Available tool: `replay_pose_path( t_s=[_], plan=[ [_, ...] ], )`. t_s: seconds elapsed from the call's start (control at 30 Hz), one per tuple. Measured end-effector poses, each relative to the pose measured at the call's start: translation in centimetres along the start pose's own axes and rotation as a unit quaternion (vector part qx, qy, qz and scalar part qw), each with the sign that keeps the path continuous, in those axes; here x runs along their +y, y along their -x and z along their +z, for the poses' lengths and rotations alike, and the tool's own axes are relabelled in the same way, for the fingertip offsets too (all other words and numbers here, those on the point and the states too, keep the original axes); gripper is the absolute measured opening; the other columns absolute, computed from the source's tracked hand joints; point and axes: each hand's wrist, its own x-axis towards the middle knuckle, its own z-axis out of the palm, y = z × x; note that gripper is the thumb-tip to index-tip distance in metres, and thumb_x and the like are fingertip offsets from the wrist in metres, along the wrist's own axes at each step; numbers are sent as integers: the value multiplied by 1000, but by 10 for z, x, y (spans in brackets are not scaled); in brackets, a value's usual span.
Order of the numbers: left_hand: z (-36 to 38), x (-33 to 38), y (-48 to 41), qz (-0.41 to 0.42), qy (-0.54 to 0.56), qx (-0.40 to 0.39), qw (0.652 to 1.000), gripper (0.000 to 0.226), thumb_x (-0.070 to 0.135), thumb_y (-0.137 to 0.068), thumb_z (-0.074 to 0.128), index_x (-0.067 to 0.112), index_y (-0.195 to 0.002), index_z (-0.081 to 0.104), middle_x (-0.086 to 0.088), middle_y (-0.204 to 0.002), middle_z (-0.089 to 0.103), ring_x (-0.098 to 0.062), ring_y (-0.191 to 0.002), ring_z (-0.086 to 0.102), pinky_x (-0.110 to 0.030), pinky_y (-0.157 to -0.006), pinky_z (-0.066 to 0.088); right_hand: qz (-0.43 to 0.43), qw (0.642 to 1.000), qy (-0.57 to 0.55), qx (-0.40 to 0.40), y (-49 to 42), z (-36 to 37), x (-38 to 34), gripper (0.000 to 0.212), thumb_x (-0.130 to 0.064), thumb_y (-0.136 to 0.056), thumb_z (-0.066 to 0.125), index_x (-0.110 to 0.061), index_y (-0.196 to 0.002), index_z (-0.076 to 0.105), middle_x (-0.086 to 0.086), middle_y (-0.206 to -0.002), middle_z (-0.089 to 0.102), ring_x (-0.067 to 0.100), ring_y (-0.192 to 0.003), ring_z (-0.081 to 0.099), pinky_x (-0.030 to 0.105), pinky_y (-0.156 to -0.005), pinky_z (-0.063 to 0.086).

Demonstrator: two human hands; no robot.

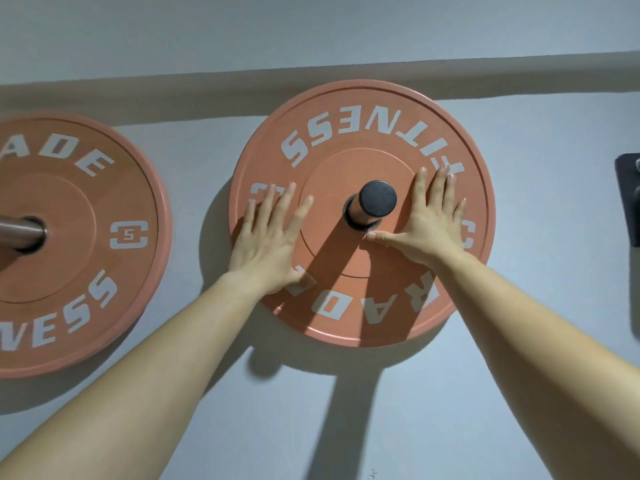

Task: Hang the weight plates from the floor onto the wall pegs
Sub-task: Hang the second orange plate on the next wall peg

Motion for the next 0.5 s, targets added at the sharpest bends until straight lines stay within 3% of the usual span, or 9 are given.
replay_pose_path(
  t_s=[0.1,0.2,0.37,0.5],
  plan=[
    [-2,9,-5,30,-1,-31,999,121,29,-82,69,29,-154,-29,-8,-159,-39,-34,-148,-32,-52,-122,-10,-24,999,9,-29,-13,-12,0,147,-87,-57,66,-21,-157,-20,11,-162,-30,29,-150,-25,56,-122,-2],
    [2,20,0,12,16,-43,999,118,0,-78,55,28,-152,-32,-9,-155,-45,-33,-145,-36,-52,-122,-10,-47,998,12,-29,-17,-18,-2,140,-79,-62,72,-26,-158,-16,7,-163,-28,31,-150,-25,54,-122,-2],
    [8,27,3,-6,36,-56,998,132,-10,-69,62,27,-150,-35,-9,-153,-48,-33,-145,-35,-50,-124,-7,-66,998,23,-2,-15,-18,-5,130,-70,-70,75,-31,-158,-13,5,-163,-29,33,-148,-28,53,-120,-8],
    [7,26,5,-8,45,-59,997,129,-14,-68,54,28,-150,-36,-8,-153,-48,-32,-144,-38,-51,-123,-8,-64,998,17,-17,-15,-20,-8,131,-67,-70,76,-30,-158,-13,5,-163,-30,32,-148,-29,53,-120,-9]
  ],
)
